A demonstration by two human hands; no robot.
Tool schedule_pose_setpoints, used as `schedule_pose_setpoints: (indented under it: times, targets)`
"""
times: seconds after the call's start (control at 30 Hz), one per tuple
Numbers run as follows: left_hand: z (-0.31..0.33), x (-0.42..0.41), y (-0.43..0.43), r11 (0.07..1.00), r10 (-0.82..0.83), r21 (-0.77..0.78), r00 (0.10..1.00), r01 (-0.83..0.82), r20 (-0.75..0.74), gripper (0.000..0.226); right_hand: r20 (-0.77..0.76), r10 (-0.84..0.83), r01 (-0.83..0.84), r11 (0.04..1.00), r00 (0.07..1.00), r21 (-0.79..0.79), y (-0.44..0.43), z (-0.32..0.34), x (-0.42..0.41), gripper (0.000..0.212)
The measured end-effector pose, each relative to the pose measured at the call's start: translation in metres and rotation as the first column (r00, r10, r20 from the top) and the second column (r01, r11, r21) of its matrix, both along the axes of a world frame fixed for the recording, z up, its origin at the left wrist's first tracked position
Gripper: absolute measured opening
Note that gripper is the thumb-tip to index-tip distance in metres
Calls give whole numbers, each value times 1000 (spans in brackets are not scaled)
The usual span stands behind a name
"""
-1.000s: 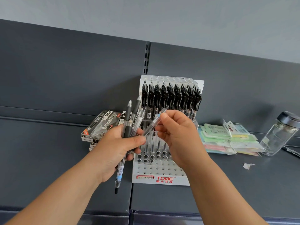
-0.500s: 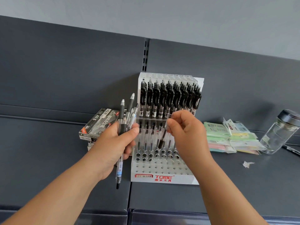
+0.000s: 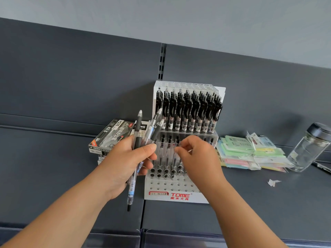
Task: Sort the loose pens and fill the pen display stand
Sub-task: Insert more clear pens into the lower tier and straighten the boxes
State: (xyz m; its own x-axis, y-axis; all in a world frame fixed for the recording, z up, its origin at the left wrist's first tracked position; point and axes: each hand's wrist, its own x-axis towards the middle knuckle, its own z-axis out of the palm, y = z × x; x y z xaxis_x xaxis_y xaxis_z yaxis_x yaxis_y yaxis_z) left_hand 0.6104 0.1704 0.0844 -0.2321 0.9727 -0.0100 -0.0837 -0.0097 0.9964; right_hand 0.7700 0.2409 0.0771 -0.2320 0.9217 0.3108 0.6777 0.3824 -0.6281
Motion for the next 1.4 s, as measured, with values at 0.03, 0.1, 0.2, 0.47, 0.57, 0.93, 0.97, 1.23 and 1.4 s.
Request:
schedule_pose_setpoints:
  times: [0.03, 0.1, 0.2, 0.47, 0.57, 0.93, 0.97, 1.23, 1.4]
  targets:
    - [1, 1, -1, 1000, -13, 0, 1000, 13, 2, 2, -56, 6, -4, 999, 998, 36, -3, 5, 0, 11]
    - [4, 3, -2, 1000, -28, 1, 1000, 28, -5, 2, -289, 79, -77, 997, 954, 17, -11, 16, -4, 10]
    - [7, 9, -1, 998, -53, 17, 998, 53, -46, 3, -560, 177, -309, 939, 809, -150, -21, 30, -13, 4]
    - [6, 4, -2, 1000, 14, -16, 999, -13, 40, 9, -887, -22, -400, 887, 462, -230, -6, 38, 10, 13]
    - [5, 1, 3, 994, 113, -11, 987, -113, 117, 8, -842, -29, -443, 841, 538, -311, -2, 33, 19, 21]
    - [2, 14, 13, 989, 127, 88, 987, -118, -98, 13, -150, 331, -356, 913, 932, -200, -17, 28, 1, 12]
    - [3, 15, 13, 989, 124, 93, 988, -115, -94, 13, -145, 328, -352, 915, 933, -196, -17, 28, 1, 12]
    - [1, 8, 8, 995, 92, 29, 996, -92, 18, 7, -431, 100, -138, 989, 897, -57, 1, 28, 21, 16]
    - [2, 9, 6, 996, 87, -2, 994, -87, 60, 19, -428, 69, -89, 996, 901, -27, 2, 14, 17, 18]
